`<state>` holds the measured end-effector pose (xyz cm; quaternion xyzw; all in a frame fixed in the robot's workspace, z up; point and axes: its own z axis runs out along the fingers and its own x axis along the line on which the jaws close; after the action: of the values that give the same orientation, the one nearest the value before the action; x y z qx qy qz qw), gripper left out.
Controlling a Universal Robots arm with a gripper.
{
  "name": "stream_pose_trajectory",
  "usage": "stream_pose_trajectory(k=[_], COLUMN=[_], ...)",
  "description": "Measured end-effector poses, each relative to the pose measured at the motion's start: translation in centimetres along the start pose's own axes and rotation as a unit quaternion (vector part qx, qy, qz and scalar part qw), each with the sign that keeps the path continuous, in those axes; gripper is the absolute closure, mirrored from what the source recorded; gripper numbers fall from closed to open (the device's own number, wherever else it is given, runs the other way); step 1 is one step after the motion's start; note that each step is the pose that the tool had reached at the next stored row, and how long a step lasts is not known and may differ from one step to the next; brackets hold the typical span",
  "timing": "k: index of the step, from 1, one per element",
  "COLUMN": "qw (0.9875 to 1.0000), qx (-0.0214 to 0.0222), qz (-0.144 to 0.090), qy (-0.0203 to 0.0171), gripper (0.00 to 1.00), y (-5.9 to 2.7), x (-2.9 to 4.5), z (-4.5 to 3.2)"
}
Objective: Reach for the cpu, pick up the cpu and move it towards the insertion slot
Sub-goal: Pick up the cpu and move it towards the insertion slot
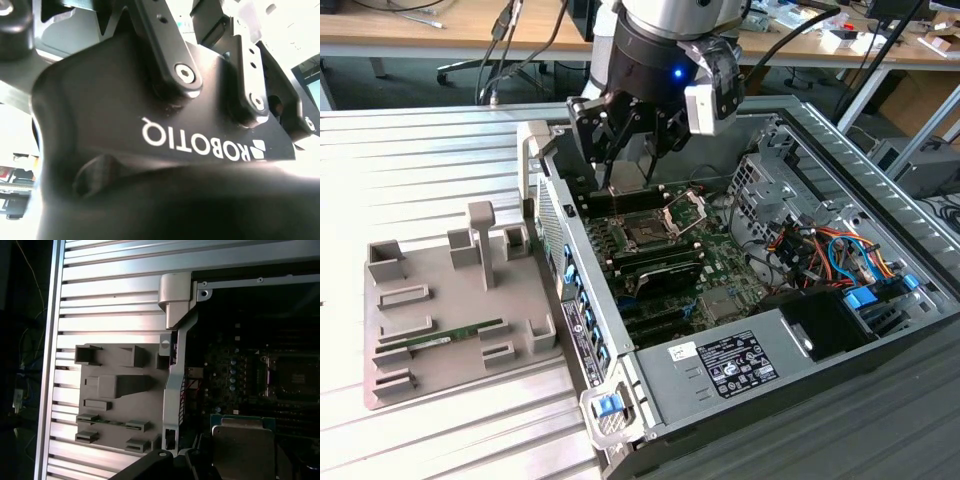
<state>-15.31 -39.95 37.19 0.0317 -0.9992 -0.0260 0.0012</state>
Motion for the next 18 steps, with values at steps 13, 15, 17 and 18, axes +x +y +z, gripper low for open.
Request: stream_pose_trajectory(k=[13, 15, 17, 18], qw=[1.0, 1.0, 1.0, 1.0], qx=[0.0001, 0.0001, 0.0, 0.0001], qz=[0.0, 0.0, 0.0, 0.0], qy=[0.0, 0.0, -0.0001, 0.0], gripper=[0.45, 0.45, 0.45, 0.45], y=[-0.07, -0.09, -0.11, -0.11], x=[-0.29, -0.34, -0.38, -0.41], z=[1.03, 1.28, 1.52, 1.64])
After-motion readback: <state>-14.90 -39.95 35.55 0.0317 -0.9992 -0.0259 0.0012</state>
